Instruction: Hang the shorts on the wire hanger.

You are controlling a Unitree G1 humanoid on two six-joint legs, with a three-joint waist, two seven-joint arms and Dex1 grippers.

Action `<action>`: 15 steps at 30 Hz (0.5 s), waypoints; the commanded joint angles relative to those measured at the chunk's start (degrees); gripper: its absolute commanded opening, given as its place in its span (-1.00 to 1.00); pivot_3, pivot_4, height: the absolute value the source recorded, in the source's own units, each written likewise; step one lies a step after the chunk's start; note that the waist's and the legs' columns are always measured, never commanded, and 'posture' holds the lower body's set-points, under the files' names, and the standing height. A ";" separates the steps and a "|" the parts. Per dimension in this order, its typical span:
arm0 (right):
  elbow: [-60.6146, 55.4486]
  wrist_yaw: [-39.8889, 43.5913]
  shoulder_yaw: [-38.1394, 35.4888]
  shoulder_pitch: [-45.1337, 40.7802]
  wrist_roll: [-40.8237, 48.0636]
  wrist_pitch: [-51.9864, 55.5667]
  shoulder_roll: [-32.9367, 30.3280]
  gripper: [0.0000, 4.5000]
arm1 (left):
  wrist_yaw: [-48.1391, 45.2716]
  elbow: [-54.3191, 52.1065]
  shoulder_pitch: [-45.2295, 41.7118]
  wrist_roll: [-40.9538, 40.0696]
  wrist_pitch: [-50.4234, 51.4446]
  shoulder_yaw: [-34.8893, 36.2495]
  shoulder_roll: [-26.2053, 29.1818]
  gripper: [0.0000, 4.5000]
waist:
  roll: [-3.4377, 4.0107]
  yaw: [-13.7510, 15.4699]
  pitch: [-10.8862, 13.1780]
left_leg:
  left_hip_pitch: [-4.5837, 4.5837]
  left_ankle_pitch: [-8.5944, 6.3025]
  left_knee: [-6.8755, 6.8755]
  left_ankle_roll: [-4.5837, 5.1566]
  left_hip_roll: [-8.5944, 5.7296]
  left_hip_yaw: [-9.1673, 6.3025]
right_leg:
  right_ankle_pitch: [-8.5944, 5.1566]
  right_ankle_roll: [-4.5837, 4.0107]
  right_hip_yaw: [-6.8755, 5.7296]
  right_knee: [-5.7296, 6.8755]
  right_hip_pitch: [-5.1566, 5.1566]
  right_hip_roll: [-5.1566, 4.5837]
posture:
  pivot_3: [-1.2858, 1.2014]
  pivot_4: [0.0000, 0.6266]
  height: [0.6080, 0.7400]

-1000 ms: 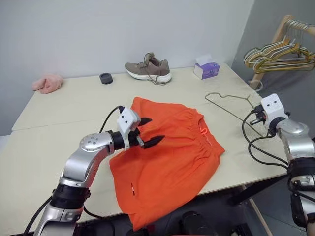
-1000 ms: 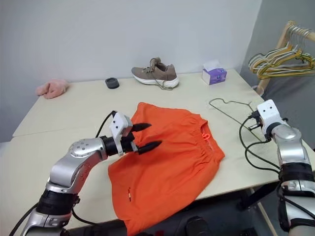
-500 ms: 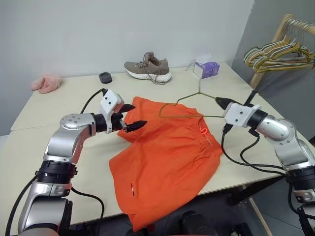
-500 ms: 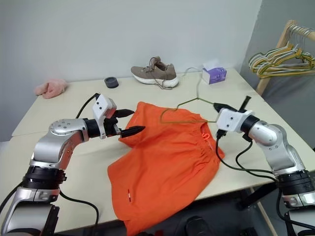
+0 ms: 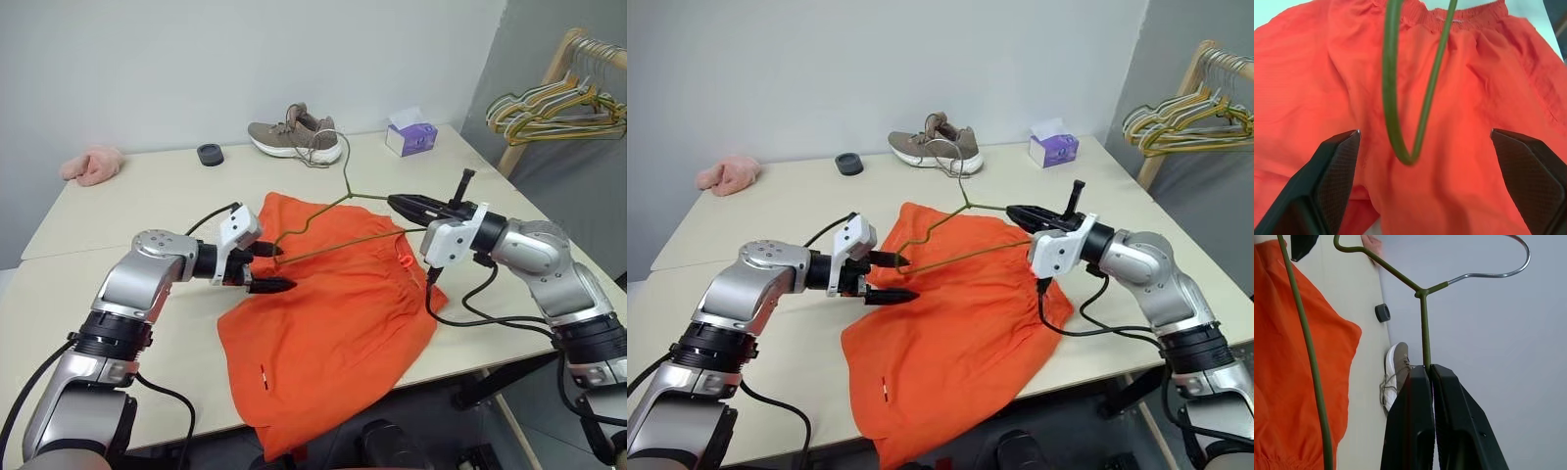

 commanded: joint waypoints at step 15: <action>-4.00 4.26 0.03 0.13 3.78 -1.41 1.57 -1.00 | -4.70 -3.59 1.68 -0.87 0.28 0.35 0.05 -0.87 | -0.02 -0.59 0.00 | 0.24 0.02 0.20 -0.02 -0.01 0.05 | -0.02 0.01 0.10 0.65 -0.02 0.03 | -0.17 -0.88 1.00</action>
